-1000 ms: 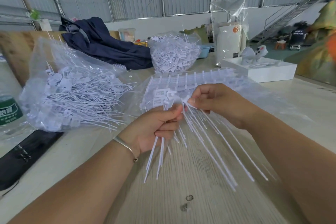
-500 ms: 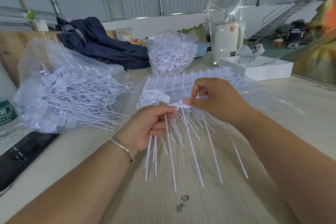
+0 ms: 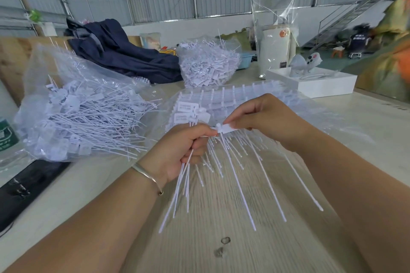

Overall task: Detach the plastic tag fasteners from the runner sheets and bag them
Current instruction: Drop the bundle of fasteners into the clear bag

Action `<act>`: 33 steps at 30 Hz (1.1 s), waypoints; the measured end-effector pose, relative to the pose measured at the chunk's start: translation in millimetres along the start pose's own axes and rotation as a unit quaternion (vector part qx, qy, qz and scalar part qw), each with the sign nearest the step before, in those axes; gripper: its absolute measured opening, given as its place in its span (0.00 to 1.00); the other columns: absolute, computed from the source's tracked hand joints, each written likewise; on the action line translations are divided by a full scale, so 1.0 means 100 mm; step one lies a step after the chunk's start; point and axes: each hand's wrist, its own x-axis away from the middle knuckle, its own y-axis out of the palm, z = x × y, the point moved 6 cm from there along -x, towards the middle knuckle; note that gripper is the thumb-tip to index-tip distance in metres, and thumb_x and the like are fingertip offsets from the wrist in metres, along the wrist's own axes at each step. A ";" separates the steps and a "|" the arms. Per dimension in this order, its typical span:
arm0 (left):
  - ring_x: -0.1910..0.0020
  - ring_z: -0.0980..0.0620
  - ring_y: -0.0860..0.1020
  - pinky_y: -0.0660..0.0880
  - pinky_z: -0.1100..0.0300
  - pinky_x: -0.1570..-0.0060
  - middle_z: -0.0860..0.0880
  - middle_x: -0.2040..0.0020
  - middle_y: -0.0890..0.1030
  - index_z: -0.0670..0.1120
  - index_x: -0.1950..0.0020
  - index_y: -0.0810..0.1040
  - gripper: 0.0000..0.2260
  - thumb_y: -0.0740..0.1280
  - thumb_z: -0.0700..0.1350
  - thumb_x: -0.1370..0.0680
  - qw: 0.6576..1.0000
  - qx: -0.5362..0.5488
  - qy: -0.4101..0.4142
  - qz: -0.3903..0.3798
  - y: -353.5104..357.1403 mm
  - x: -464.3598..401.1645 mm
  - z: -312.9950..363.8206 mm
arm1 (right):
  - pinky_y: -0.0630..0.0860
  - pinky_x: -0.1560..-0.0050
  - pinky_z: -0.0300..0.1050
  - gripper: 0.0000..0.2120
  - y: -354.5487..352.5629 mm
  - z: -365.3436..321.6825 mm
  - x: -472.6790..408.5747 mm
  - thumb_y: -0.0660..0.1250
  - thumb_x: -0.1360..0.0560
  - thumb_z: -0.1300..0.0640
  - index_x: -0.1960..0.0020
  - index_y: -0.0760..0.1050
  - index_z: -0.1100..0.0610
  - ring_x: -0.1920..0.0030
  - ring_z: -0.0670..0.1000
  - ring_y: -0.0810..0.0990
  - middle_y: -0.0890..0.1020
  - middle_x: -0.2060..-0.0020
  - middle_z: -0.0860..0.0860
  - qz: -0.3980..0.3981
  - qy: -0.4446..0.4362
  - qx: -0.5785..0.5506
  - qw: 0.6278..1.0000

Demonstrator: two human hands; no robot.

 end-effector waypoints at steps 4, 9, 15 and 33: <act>0.78 0.55 0.57 0.54 0.66 0.80 0.51 0.76 0.60 0.51 0.71 0.73 0.13 0.73 0.40 0.30 0.997 -0.062 0.022 -0.029 0.06 0.03 0.05 | 0.66 0.67 0.36 0.08 -0.05 0.00 0.00 0.68 0.31 0.69 0.63 0.85 0.61 0.69 0.47 0.68 0.75 0.73 0.57 -0.007 0.026 -0.027 0.999; 0.79 0.56 0.58 0.55 0.66 0.79 0.54 0.76 0.62 0.47 0.64 0.75 0.07 0.72 0.40 0.30 0.990 -0.136 0.027 -0.037 0.20 0.07 0.06 | 0.65 0.72 0.32 0.10 -0.05 0.02 0.01 0.66 0.34 0.69 0.69 0.83 0.60 0.74 0.45 0.65 0.71 0.79 0.51 -0.009 0.055 0.009 0.998; 0.74 0.56 0.69 0.63 0.67 0.77 0.52 0.70 0.71 0.45 0.63 0.76 0.07 0.73 0.45 0.32 0.952 -0.280 0.082 0.092 0.20 0.02 0.07 | 0.63 0.70 0.39 0.06 -0.04 0.09 0.00 0.68 0.34 0.64 0.67 0.83 0.63 0.77 0.45 0.62 0.68 0.82 0.49 0.025 0.070 0.098 0.992; 0.77 0.55 0.69 0.62 0.64 0.78 0.55 0.80 0.70 0.48 0.72 0.71 0.15 0.70 0.40 0.28 0.910 -0.262 0.129 0.294 -0.46 0.05 0.17 | 0.69 0.62 0.41 0.10 -0.28 0.07 -0.03 0.66 0.31 0.64 0.69 0.82 0.57 0.69 0.44 0.74 0.80 0.73 0.49 0.165 -0.016 -0.012 0.986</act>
